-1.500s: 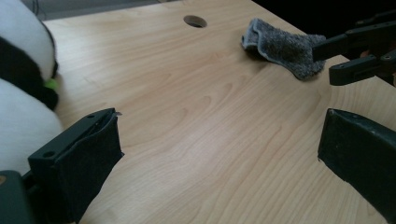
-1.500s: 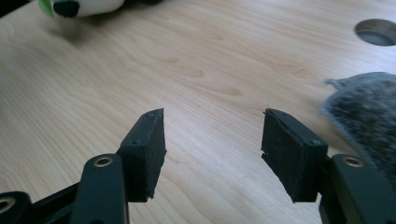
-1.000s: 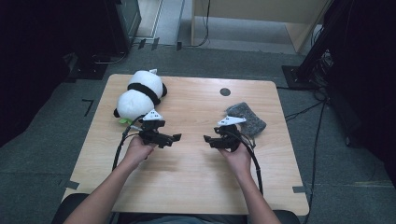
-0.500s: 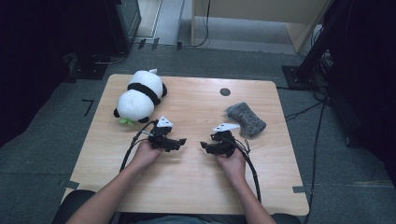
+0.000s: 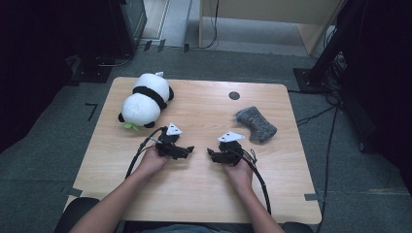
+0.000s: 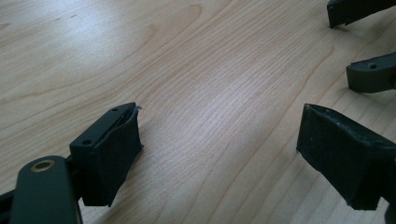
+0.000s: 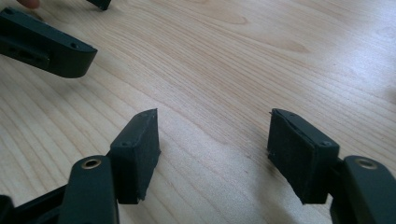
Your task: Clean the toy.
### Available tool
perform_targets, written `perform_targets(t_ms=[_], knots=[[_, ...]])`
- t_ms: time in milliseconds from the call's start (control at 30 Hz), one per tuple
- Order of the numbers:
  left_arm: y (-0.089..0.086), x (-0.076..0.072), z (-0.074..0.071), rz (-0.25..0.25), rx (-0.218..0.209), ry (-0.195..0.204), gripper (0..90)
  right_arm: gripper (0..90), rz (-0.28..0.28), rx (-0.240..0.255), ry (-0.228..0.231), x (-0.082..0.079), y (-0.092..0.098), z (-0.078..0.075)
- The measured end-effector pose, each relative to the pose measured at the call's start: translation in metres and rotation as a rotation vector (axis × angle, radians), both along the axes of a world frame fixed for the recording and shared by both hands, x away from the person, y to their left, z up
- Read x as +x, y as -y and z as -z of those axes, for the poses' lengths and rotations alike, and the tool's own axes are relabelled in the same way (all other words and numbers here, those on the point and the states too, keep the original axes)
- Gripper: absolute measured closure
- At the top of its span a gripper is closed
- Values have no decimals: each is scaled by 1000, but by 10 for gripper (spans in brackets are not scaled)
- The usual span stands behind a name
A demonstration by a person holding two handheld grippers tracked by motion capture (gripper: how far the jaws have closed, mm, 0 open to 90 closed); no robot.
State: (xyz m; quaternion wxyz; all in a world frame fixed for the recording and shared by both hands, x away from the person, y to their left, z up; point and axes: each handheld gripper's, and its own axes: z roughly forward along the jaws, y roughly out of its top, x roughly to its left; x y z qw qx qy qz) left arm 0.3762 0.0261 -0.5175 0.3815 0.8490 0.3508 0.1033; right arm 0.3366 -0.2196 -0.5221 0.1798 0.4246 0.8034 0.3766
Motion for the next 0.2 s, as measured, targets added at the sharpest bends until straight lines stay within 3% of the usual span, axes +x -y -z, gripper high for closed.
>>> perform_targets(t_ms=[200], knots=[[0, 0, 0, 0, 3, 4, 134, 273, -2, -4, -5, 1, -1, 0]])
